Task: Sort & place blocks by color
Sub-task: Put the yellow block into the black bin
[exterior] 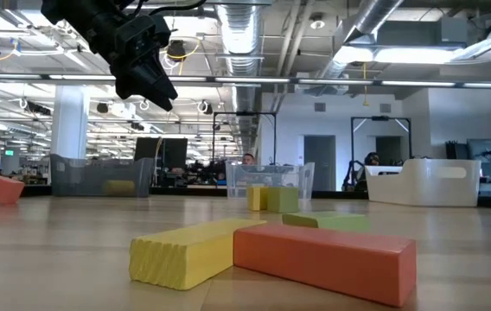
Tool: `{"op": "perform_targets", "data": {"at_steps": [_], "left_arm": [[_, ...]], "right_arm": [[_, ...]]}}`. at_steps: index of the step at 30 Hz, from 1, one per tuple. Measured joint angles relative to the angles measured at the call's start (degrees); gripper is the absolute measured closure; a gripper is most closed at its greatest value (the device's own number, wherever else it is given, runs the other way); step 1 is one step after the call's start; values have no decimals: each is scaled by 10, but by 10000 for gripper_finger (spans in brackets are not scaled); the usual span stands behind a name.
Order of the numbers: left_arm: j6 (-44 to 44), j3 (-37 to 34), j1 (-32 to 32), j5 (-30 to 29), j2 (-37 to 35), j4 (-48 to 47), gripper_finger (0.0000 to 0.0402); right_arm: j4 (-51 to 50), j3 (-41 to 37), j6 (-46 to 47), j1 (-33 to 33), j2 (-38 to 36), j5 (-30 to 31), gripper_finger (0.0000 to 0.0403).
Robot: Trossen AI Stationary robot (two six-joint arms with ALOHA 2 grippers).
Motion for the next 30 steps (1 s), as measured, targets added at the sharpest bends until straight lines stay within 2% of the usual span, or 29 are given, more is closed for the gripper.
{"op": "perform_targets", "data": {"at_steps": [7,11,17,21,30], "left_arm": [[-1,5,0,0,-2,-4,178],[3,30,0,-3,-15,-5,178],[17,61,14,-5,-62,-5,178],[17,64,33,-7,-107,-5,178],[7,66,67,-52,-198,-28,178]], "right_arm": [[-18,0,38,-23,-81,132,316],[-20,0,37,-51,-138,200,295],[-2,1,-12,-118,-208,293,297],[39,1,-83,-169,-235,316,298],[184,1,-269,-298,-246,313,296]]}}
